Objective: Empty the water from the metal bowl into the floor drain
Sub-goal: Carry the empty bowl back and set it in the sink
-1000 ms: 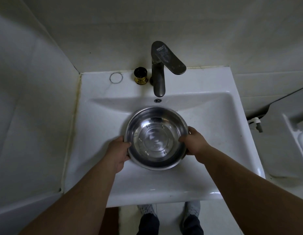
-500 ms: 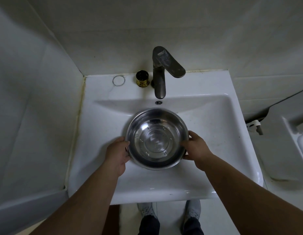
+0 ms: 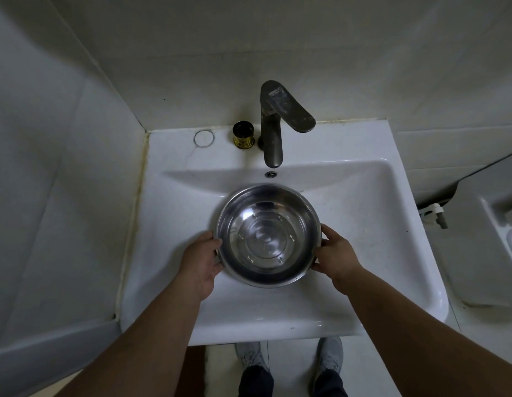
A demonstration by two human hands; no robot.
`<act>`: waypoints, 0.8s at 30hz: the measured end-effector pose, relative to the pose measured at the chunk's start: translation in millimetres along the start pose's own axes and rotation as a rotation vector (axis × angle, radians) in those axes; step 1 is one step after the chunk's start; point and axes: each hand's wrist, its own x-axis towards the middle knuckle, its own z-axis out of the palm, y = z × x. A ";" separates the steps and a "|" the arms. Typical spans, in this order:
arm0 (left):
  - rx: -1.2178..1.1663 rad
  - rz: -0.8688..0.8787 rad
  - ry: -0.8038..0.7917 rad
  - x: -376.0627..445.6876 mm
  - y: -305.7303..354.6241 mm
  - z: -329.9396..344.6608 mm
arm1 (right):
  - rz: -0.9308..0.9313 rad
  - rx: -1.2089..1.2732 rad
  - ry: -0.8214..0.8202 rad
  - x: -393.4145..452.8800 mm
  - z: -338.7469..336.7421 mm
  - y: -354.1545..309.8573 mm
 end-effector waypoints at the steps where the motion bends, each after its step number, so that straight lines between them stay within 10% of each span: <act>1: 0.000 -0.004 0.003 -0.1 0.0 -0.4 | 0.003 0.002 0.001 -0.8 -0.3 -0.4; 24: -0.026 -0.015 0.012 -7.4 3.6 1.5 | 0.026 -0.080 0.017 -6.1 0.3 -9.6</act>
